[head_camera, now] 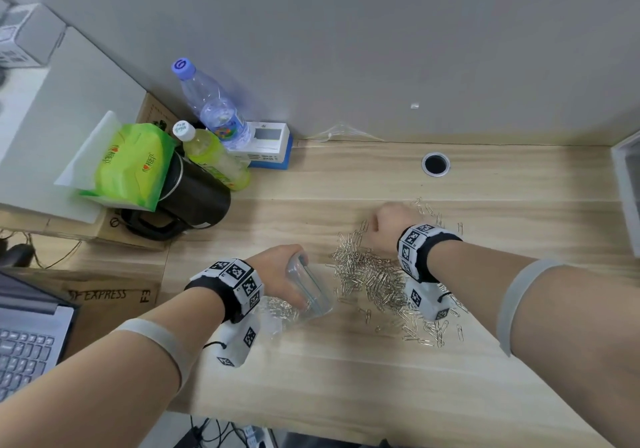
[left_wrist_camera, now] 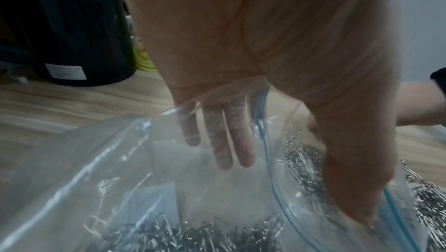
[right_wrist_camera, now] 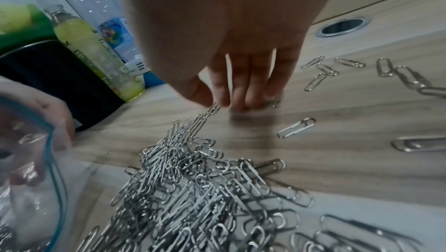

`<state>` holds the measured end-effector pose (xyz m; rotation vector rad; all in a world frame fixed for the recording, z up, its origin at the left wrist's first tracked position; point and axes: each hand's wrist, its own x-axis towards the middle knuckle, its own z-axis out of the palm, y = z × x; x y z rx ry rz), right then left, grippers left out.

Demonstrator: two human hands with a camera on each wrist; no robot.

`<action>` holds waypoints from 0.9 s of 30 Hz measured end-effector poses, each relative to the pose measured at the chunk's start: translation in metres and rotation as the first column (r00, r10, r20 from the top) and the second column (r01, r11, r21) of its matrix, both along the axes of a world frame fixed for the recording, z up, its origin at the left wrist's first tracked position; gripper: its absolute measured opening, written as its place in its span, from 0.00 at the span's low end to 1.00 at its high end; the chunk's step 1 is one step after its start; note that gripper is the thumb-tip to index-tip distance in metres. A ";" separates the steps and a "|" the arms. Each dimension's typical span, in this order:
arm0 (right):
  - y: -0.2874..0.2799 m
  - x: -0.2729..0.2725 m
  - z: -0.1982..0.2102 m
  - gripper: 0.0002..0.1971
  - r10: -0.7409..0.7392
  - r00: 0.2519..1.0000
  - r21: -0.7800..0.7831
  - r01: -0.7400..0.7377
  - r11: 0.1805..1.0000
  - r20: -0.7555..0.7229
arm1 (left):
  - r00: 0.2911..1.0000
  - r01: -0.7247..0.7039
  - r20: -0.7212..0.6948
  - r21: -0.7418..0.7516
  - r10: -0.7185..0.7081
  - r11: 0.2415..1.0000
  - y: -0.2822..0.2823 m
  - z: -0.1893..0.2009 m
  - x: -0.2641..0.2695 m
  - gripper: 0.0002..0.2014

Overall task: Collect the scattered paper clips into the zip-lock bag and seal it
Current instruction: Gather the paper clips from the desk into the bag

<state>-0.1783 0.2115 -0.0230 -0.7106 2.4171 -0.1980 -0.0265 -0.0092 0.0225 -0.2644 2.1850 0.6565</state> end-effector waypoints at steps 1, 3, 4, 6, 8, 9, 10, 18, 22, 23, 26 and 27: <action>0.003 -0.003 0.001 0.16 -0.035 0.996 -0.001 0.035 0.999 -0.086 | 1.000 0.000 -0.004 0.003 0.000 1.000 0.001 0.000 -0.001 0.36; 0.009 -0.007 -0.001 0.19 -0.094 0.982 0.022 0.099 0.995 -0.163 | 1.000 0.005 -0.012 0.000 -0.005 1.000 0.002 0.001 -0.002 0.35; 0.012 -0.009 -0.003 0.22 -0.116 0.981 0.046 0.125 0.991 -0.157 | 1.000 0.006 -0.013 -0.002 -0.006 1.000 0.003 0.002 -0.003 0.35; 0.018 -0.009 -0.005 0.23 -0.132 0.984 0.104 0.144 0.984 -0.116 | 1.000 0.008 -0.016 -0.005 -0.008 1.000 0.004 0.002 -0.002 0.35; 0.024 -0.007 -0.005 0.19 -0.114 0.991 0.138 0.124 0.983 -0.076 | 1.000 0.019 -0.019 -0.008 -0.019 1.000 0.006 0.002 -0.002 0.35; 0.026 -0.004 -0.003 0.16 -0.108 0.994 0.136 0.111 0.984 -0.035 | 0.999 0.028 -0.020 -0.008 -0.028 1.000 0.008 0.003 -0.002 0.35; 0.028 -0.001 -0.001 0.16 -0.102 0.994 0.127 0.097 0.987 0.030 | 0.999 0.038 -0.020 -0.009 -0.038 0.999 0.010 0.004 -0.002 0.36; 0.055 0.010 0.003 0.18 -0.195 0.981 0.022 0.195 0.981 0.017 | 0.995 0.088 -0.036 -0.013 -0.088 0.996 0.022 0.006 -0.005 0.35; 0.063 0.002 -0.004 0.30 -0.239 0.970 0.056 0.241 0.969 -0.051 | 0.996 0.079 -0.043 -0.012 -0.080 0.997 0.024 0.006 -0.002 0.35; 0.064 0.002 -0.005 0.32 -0.247 0.969 0.074 0.248 0.966 -0.026 | 0.996 0.079 -0.042 -0.011 -0.079 0.997 0.025 0.006 0.000 0.35; 0.064 0.007 -0.004 0.30 -0.221 0.975 0.134 0.220 0.966 -0.006 | 0.995 0.094 -0.041 -0.015 -0.095 0.995 0.025 0.005 0.002 0.35; 0.064 0.010 -0.003 0.27 -0.198 0.980 0.132 0.198 0.971 -0.016 | 0.994 0.101 -0.041 -0.016 -0.101 0.995 0.025 0.004 0.002 0.35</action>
